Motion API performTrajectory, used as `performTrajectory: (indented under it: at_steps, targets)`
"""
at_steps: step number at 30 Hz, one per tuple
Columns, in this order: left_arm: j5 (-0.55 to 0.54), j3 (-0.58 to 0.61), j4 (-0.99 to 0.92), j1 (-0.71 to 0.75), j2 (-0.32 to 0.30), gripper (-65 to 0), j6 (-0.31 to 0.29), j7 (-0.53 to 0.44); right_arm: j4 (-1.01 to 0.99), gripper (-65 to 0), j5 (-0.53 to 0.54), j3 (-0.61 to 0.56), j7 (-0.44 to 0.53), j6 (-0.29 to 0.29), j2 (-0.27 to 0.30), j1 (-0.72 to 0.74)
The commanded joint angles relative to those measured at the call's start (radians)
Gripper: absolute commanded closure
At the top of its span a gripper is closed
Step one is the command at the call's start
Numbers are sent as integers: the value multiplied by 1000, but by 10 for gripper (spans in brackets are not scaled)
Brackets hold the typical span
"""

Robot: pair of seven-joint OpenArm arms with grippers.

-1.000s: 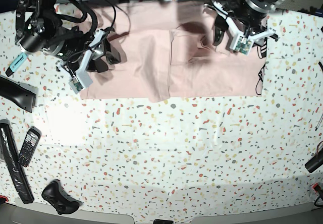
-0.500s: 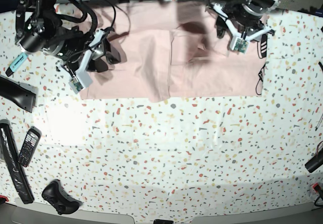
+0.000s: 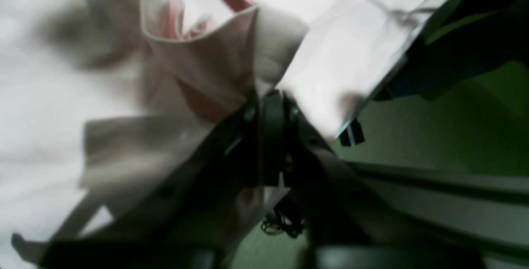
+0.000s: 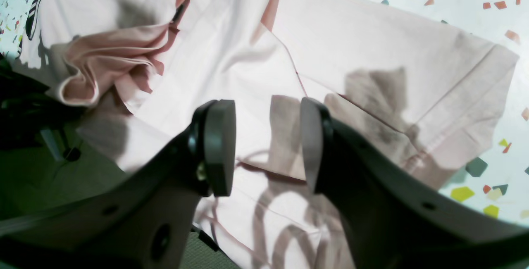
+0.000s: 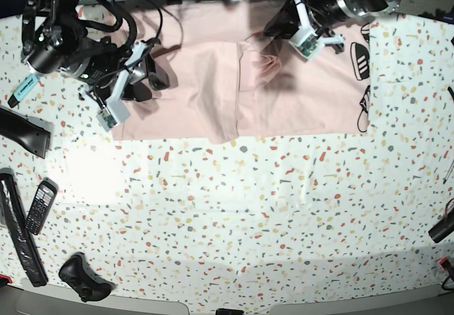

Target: Fold the T-shirt properly

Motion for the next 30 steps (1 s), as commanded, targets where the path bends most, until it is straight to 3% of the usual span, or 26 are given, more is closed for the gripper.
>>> performTrajectory:
  at_steps: [1,5,8,11,14,16,19,25,30]
  targets:
    - [-23,-1,17,0,-3,-104,-7,-23,20,-250,11,4,14,10,9,8]
    - [-24,-1,17,-3,-3,-255,-7,52,20,-250,11,4,14,10,9,8]
    - [-71,-1,17,-12,-3,-258,-7,203,20,-250,11,4,14,10,9,8]
    - [-215,-1,17,-40,-20,-258,-7,363,20,-250,12,4,15,10,9,8]
    - [-350,-1,17,-76,-61,-258,-7,413,20,-250,12,4,15,10,9,8]
    - [-424,-1,17,-103,-102,-258,-7,386,20,-250,12,4,15,10,9,8]
    - [-476,-2,17,-135,-159,-258,-7,253,20,-250,11,4,14,10,9,8]
    - [-287,-104,16,-160,-161,-258,-7,125,20,-250,11,4,14,10,9,8]
    - [-122,-227,16,-160,-161,-258,189,-5,20,-250,-35,4,15,-42,9,8]
